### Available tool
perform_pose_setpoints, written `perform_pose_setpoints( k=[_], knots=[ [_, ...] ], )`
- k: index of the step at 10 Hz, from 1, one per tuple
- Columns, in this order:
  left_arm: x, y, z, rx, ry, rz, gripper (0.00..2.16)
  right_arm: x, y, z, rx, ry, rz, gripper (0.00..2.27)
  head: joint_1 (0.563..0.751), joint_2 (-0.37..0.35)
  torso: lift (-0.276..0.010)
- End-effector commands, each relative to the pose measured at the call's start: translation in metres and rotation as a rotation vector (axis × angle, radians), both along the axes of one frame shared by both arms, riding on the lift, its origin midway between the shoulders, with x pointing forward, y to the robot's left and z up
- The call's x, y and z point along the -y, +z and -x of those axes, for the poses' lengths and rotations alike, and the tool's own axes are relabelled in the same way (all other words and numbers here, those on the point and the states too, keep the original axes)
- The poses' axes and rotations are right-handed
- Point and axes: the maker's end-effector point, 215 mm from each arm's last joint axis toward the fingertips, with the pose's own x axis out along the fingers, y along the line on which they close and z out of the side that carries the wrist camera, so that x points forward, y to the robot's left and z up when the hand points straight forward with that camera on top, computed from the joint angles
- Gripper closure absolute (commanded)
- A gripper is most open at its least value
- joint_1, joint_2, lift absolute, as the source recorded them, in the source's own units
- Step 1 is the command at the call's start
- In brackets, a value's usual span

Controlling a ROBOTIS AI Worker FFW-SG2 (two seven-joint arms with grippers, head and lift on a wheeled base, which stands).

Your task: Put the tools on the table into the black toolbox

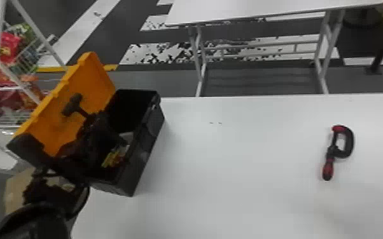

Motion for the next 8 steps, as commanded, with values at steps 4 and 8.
perform_pose_setpoints(
  k=[4, 8],
  knots=[
    [0.053, 0.028, 0.022, 0.125, -0.071, -0.088, 0.04, 0.005, 0.000, -0.003, -0.007, -0.020, -0.011, 0.14, 0.695, 0.242, -0.075],
    [0.122, 0.022, 0.043, 0.168, -0.137, -0.144, 0.04, -0.010, -0.020, -0.017, -0.119, -0.058, -0.044, 0.14, 0.695, 0.145, -0.075]
  ],
)
